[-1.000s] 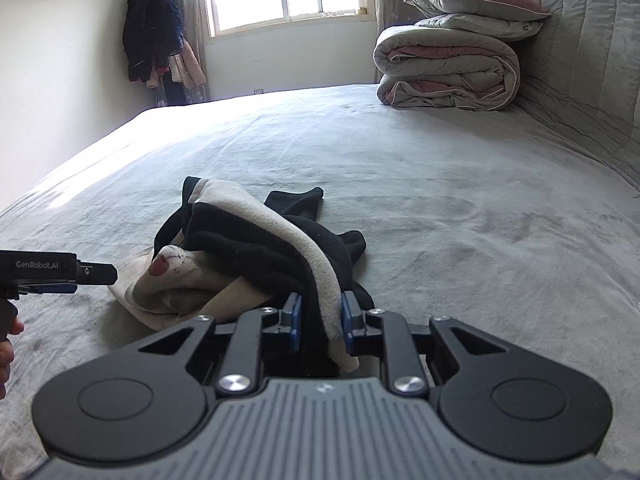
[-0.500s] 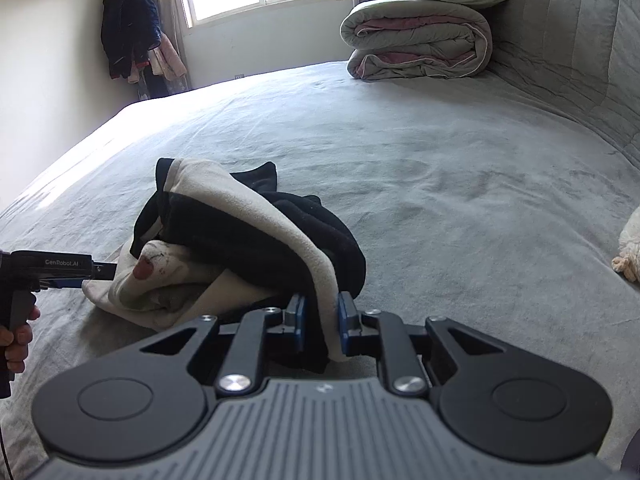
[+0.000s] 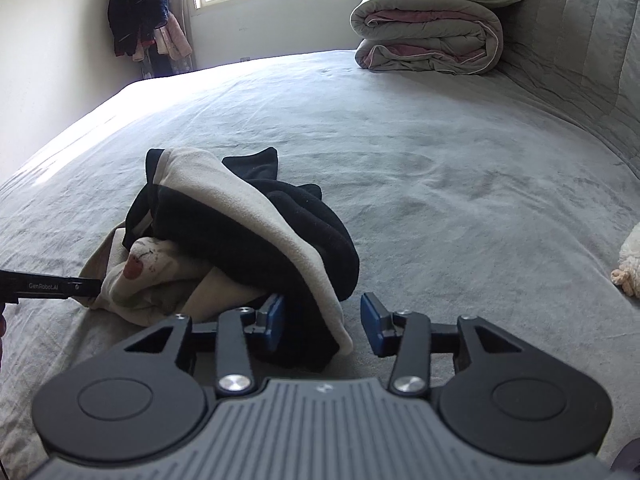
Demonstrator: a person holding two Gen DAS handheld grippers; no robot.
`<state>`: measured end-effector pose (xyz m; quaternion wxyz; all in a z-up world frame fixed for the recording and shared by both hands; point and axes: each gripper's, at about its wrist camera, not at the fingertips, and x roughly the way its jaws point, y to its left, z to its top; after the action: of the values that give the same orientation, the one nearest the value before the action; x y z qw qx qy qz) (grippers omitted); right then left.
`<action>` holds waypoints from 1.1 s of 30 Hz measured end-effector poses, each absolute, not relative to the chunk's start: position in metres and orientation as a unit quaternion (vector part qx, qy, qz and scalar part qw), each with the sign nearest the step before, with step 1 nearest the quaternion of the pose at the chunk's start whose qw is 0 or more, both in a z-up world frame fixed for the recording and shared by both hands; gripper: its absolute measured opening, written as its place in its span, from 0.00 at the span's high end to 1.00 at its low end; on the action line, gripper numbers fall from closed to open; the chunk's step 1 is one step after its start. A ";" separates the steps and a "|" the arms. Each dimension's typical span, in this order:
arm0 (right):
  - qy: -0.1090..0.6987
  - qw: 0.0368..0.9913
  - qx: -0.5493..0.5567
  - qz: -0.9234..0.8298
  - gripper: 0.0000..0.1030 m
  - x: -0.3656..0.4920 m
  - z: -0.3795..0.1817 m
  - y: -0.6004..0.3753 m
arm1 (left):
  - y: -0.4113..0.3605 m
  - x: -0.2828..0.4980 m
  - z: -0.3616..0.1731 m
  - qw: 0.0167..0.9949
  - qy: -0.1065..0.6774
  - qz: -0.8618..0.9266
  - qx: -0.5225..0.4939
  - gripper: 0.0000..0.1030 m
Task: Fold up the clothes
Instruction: 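Lift the sweatshirt with both grippers and shake it out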
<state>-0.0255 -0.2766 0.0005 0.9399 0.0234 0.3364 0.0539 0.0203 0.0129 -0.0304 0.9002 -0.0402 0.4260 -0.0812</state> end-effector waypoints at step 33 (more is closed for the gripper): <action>0.321 0.937 0.010 0.136 0.33 -0.059 0.024 -0.262 | 0.024 -0.171 0.020 0.886 0.425 -0.171 -0.065 0.98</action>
<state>-0.0592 -0.2622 0.0245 0.9373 0.0098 0.3209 0.1360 -0.1712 0.0241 0.0205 0.8862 -0.0653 0.4255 -0.1713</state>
